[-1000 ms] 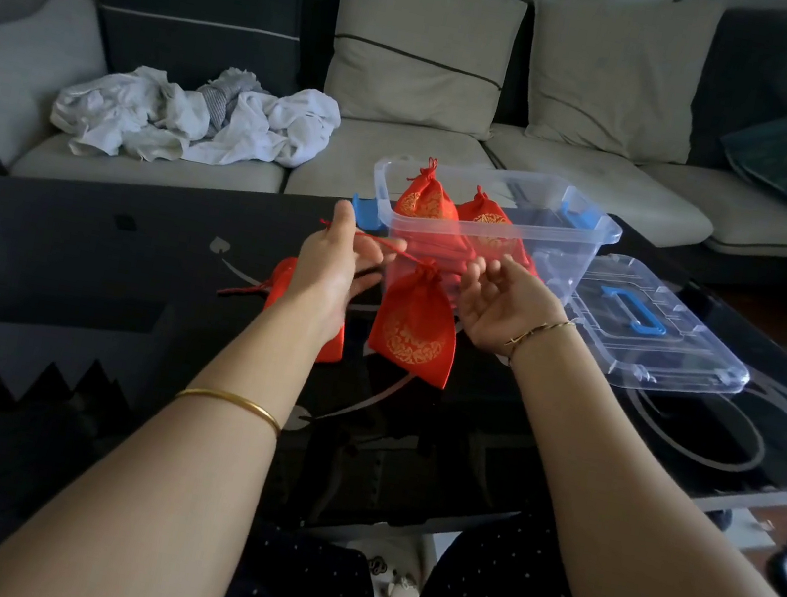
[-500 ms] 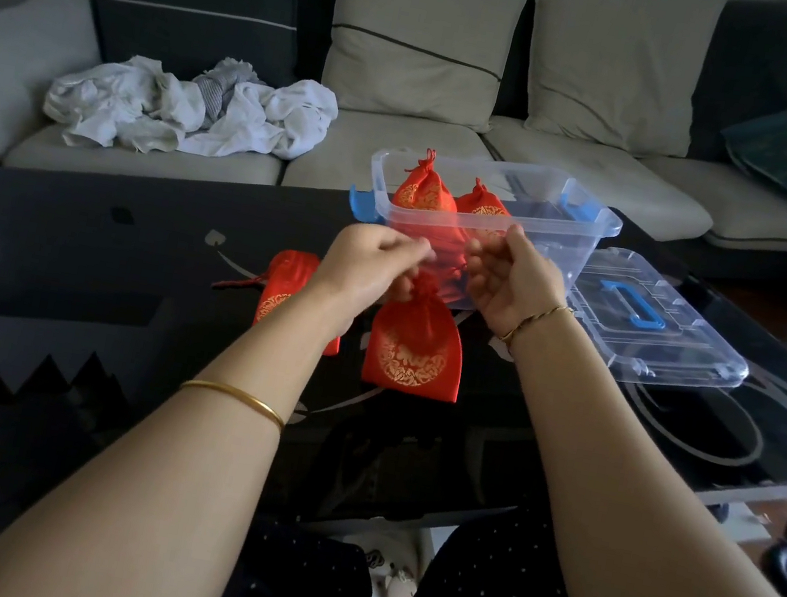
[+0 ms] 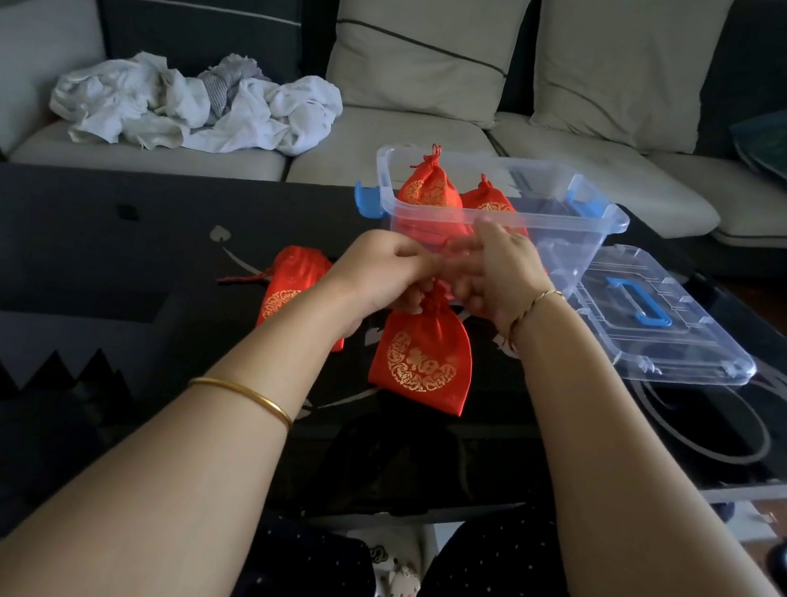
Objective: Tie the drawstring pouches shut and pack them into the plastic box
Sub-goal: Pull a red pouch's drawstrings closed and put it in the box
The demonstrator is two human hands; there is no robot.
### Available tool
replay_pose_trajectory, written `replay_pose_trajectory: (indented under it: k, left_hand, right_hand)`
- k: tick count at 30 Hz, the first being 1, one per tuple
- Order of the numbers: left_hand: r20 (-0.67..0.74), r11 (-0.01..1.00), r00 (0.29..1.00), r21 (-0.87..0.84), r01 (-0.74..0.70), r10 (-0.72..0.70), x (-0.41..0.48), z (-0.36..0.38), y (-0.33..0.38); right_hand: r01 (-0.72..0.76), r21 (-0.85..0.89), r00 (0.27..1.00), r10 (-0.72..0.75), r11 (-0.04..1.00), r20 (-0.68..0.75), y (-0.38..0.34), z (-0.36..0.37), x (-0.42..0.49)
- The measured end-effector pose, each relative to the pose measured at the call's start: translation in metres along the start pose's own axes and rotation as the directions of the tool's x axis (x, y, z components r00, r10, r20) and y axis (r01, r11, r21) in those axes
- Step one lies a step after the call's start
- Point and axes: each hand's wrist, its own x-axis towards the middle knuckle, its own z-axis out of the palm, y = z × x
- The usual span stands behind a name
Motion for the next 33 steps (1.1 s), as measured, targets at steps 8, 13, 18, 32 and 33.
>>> replay_pose_trajectory:
  k: [8, 13, 18, 32, 33]
  left_hand:
    - [-0.086, 0.997, 0.996, -0.079, 0.020, -0.027, 0.003, -0.002, -0.004]
    - [-0.169, 0.987, 0.982, -0.147, 0.061, -0.086, 0.005, -0.003, -0.004]
    - [-0.212, 0.977, 0.970, -0.200, 0.079, -0.122, 0.005, -0.002, -0.003]
    - [-0.456, 0.997, 0.889, -0.082, -0.001, -0.036, 0.006, -0.011, 0.000]
    - [-0.453, 0.998, 0.891, -0.029, -0.054, 0.035, 0.005, -0.012, 0.002]
  right_hand:
    - [0.215, -0.251, 0.975, -0.192, 0.944, 0.110, 0.001, 0.001, -0.005]
    - [0.412, -0.429, 0.911, -0.350, 0.804, 0.219, 0.004, -0.001, -0.012]
    - [0.492, -0.549, 0.865, -0.449, 0.676, 0.222, 0.005, 0.001, -0.011]
    - [0.319, -0.434, 0.947, -0.305, 0.843, 0.102, 0.011, 0.003, -0.004]
    - [0.273, -0.380, 0.962, -0.262, 0.884, 0.081, 0.012, 0.001, -0.004]
